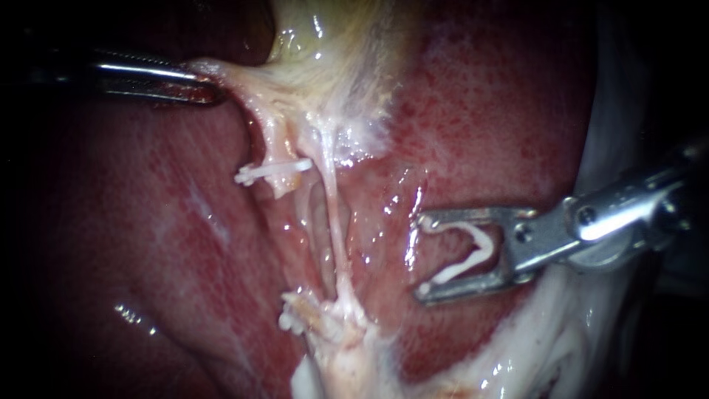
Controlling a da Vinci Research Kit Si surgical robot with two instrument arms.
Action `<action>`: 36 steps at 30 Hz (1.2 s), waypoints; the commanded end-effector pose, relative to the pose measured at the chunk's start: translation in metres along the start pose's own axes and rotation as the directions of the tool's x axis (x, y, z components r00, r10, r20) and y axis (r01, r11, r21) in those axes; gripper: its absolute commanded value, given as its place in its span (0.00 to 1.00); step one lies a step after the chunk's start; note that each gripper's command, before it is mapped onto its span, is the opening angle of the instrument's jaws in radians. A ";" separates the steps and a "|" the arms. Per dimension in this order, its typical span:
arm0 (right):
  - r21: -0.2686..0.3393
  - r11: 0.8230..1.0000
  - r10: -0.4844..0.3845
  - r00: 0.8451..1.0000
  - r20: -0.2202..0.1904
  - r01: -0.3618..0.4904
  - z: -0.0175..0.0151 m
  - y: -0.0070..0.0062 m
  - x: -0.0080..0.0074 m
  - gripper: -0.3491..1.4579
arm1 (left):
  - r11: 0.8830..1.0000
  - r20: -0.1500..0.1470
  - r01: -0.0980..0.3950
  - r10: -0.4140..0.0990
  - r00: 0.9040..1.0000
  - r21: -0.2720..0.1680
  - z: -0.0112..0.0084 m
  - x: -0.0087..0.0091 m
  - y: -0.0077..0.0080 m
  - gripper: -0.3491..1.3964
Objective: Clipping first clip right tube
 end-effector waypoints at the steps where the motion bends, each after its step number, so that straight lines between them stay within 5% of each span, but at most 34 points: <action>1: 0.009 1.000 0.022 1.000 -0.012 -0.022 0.0007 0.0000 -0.0002 0.47 | 1.000 0.000 0.000 0.000 1.000 0.000 0.0000 0.0000 0.0000 0.00; 8: 0.039 0.994 0.109 0.992 -0.062 -0.106 0.0033 0.0008 -0.0012 0.47 | 1.000 0.000 0.000 0.000 1.000 0.000 0.0000 0.0000 0.0000 0.00; 20: 0.086 0.976 0.207 0.974 -0.089 -0.200 0.0062 0.0027 -0.0032 0.47 | 1.000 0.000 0.000 0.000 1.000 0.000 0.0000 0.0000 -0.0001 0.00; 30: 0.179 0.946 0.295 0.946 -0.138 -0.269 0.0076 0.0032 -0.0029 0.47 | 1.000 0.000 0.000 0.000 1.000 -0.001 0.0000 0.0000 -0.0001 0.00; 36: 0.190 0.944 0.299 0.944 -0.138 -0.271 0.0086 0.0032 -0.0031 0.47 | 1.000 0.000 0.000 0.000 1.000 0.000 0.0000 0.0000 -0.0001 0.00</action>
